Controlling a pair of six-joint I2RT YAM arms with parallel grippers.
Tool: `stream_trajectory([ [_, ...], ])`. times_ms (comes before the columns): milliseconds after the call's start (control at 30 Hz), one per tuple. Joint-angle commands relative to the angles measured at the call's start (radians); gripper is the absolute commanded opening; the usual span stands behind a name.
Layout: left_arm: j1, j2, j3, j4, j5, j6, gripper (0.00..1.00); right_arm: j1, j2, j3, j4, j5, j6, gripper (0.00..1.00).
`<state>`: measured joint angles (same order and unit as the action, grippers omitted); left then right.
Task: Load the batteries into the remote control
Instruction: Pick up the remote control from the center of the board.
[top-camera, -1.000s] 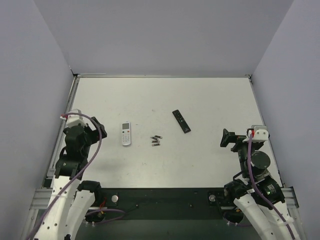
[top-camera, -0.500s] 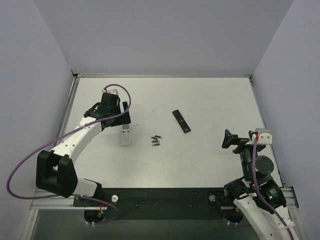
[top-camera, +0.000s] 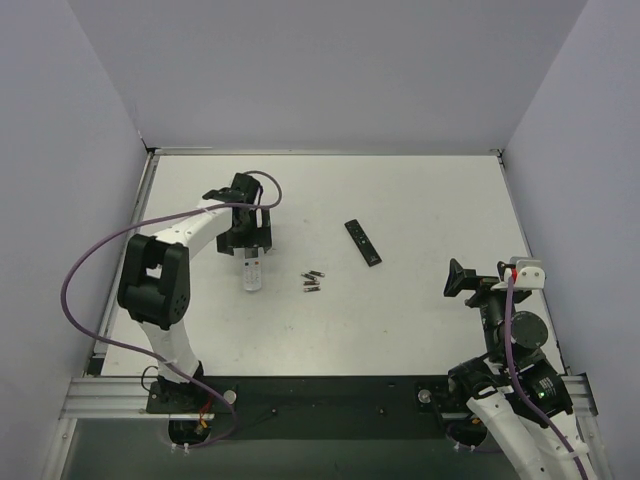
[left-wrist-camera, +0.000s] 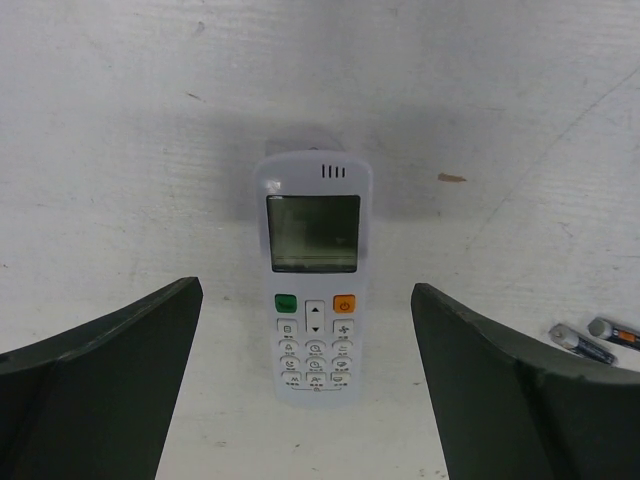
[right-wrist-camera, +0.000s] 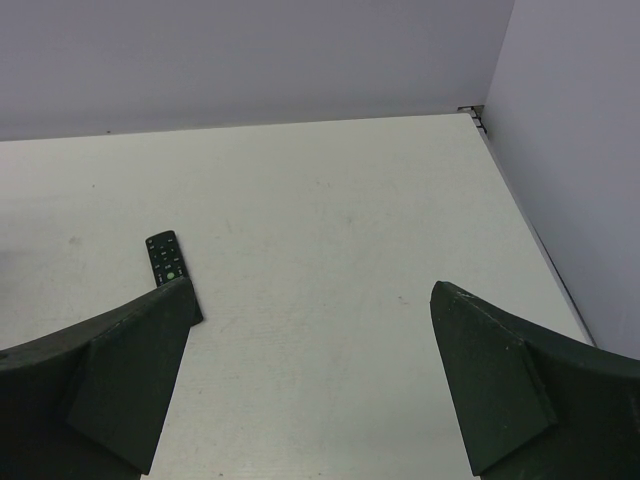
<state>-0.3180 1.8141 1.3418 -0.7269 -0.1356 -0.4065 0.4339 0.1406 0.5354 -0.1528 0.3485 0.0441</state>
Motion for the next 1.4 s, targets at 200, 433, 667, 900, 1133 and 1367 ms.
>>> stream_trajectory([
  [200,-0.013,0.085,0.043,-0.022,0.016,-0.023,0.98,0.006,-0.016,-0.006,0.044,0.017,-0.007,1.0],
  [433,-0.021,0.102,0.019,-0.011,-0.015,-0.048,0.89,0.006,-0.021,-0.005,0.042,0.018,-0.006,1.0],
  [667,-0.026,0.102,0.008,0.009,-0.032,-0.063,0.8,0.006,-0.022,-0.003,0.041,0.021,-0.007,1.0],
  [900,-0.027,0.119,-0.013,0.007,-0.048,-0.057,0.75,0.008,-0.026,-0.003,0.039,0.014,-0.004,1.0],
  [1133,-0.027,0.136,-0.023,0.018,-0.039,-0.054,0.67,0.008,-0.026,0.006,0.03,0.009,0.005,1.0],
  [1367,-0.024,0.09,-0.059,0.067,0.022,-0.051,0.5,0.008,0.039,0.051,-0.011,-0.026,0.046,1.0],
])
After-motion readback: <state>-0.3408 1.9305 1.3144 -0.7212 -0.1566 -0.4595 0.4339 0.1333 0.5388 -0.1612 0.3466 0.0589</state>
